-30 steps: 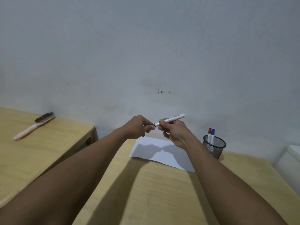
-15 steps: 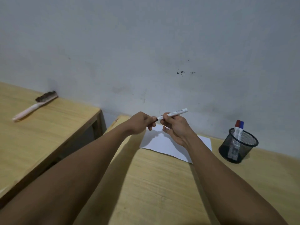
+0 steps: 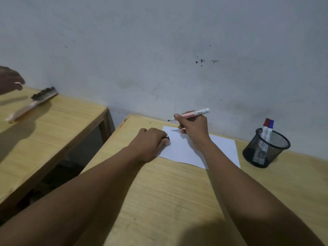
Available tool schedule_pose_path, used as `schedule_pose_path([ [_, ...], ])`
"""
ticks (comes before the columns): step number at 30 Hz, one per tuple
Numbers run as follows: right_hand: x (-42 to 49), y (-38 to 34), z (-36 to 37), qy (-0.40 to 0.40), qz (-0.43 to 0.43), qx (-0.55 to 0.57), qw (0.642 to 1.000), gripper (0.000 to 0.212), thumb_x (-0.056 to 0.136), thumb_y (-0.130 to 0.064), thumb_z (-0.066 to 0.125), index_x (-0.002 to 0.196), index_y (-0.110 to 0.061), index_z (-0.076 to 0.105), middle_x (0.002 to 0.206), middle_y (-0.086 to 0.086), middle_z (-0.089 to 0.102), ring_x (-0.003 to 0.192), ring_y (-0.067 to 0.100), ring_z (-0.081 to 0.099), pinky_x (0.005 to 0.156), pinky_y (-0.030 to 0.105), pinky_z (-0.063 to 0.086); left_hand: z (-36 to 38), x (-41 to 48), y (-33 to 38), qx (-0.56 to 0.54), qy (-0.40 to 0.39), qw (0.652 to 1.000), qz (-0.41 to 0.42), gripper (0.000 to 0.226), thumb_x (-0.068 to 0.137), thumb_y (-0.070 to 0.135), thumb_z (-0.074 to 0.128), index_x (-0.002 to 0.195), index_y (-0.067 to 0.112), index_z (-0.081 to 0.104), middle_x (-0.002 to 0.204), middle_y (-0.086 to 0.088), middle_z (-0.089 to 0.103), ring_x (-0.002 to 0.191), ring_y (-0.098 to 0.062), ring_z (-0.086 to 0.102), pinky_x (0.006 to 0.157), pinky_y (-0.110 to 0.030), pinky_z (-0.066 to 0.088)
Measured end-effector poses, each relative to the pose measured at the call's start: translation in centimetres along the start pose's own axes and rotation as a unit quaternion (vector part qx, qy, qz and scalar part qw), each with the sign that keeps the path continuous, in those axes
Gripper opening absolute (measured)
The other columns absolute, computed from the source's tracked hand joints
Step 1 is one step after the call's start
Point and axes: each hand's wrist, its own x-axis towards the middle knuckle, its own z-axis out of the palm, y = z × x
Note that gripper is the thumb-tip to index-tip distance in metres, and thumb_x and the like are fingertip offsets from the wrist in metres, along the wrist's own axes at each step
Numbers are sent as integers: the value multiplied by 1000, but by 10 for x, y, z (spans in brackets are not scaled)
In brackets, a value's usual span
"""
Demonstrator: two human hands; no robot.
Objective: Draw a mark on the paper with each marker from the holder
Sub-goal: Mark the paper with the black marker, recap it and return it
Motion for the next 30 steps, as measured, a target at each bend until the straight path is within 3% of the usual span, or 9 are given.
schedule_pose_path([
  [3, -6, 7, -2, -37, -14, -25, 999, 22, 88, -16, 80, 96, -2, 64, 68, 6, 65, 53, 17, 58, 46, 28, 44, 9, -14, 11, 20, 24, 999, 12, 29, 99, 42, 31, 86, 29, 54, 85, 7, 60, 88, -17, 52, 79, -40, 40],
  [6, -11, 11, -4, -60, -4, -46, 997, 24, 90, -13, 77, 102, 6, 69, 69, 5, 65, 53, 18, 57, 51, 30, 45, 15, -26, 18, 32, 35, 999, 17, 29, 99, 42, 30, 86, 30, 53, 86, 9, 59, 89, -15, 51, 78, -40, 39],
  [8, -13, 13, -4, -87, 1, -47, 995, 13, 88, -6, 75, 84, 4, 67, 61, 3, 59, 50, 18, 51, 51, 30, 42, 16, -33, 21, 33, 35, 999, 22, 29, 100, 42, 30, 87, 31, 54, 88, 10, 59, 90, -14, 50, 78, -39, 38],
  [10, -11, 17, -4, -104, 4, -48, 993, 24, 87, 1, 70, 67, -4, 58, 55, 4, 49, 49, 20, 43, 50, 29, 37, 16, -35, 21, 32, 39, 998, 28, 28, 100, 41, 30, 89, 32, 54, 90, 11, 59, 90, -13, 49, 76, -37, 34],
  [12, -8, 24, -3, -85, 11, -73, 994, 19, 85, -7, 73, 71, -2, 62, 58, 10, 54, 53, 23, 48, 54, 33, 42, 15, -35, 21, 23, 41, 999, 27, 28, 101, 41, 32, 89, 31, 55, 89, 13, 57, 90, -12, 48, 76, -36, 31],
  [15, -8, 36, -3, -51, 3, -128, 990, 32, 79, -31, 77, 79, 1, 70, 64, 11, 65, 58, 21, 56, 61, 39, 47, 15, -33, 19, 6, 38, 999, 9, 27, 103, 38, 31, 90, 30, 53, 90, 12, 56, 93, -14, 48, 83, -39, 34],
  [21, -6, 43, -4, -41, -36, -141, 988, 24, 90, -23, 75, 83, -1, 75, 66, 13, 71, 57, 18, 60, 62, 36, 50, 17, -32, 19, 4, 29, 999, -39, 30, 103, 39, 22, 89, 27, 47, 87, 9, 49, 102, -14, 45, 91, -48, 34],
  [26, -2, 50, -3, -48, -56, -180, 981, 25, 89, -30, 74, 82, -6, 77, 73, 17, 75, 61, 17, 63, 66, 46, 57, 17, -31, 19, -7, 10, 999, -41, 34, 104, 39, 23, 99, 26, 54, 119, 6, 63, 122, -17, 46, 100, -58, 27],
  [30, -1, 50, -5, -57, -58, -181, 980, 28, 87, -32, 73, 78, -6, 75, 73, 18, 73, 61, 18, 61, 67, 49, 56, 18, -30, 19, -3, 14, 999, -43, 37, 103, 41, 22, 99, 27, 56, 118, 6, 64, 122, -16, 46, 101, -59, 29],
])
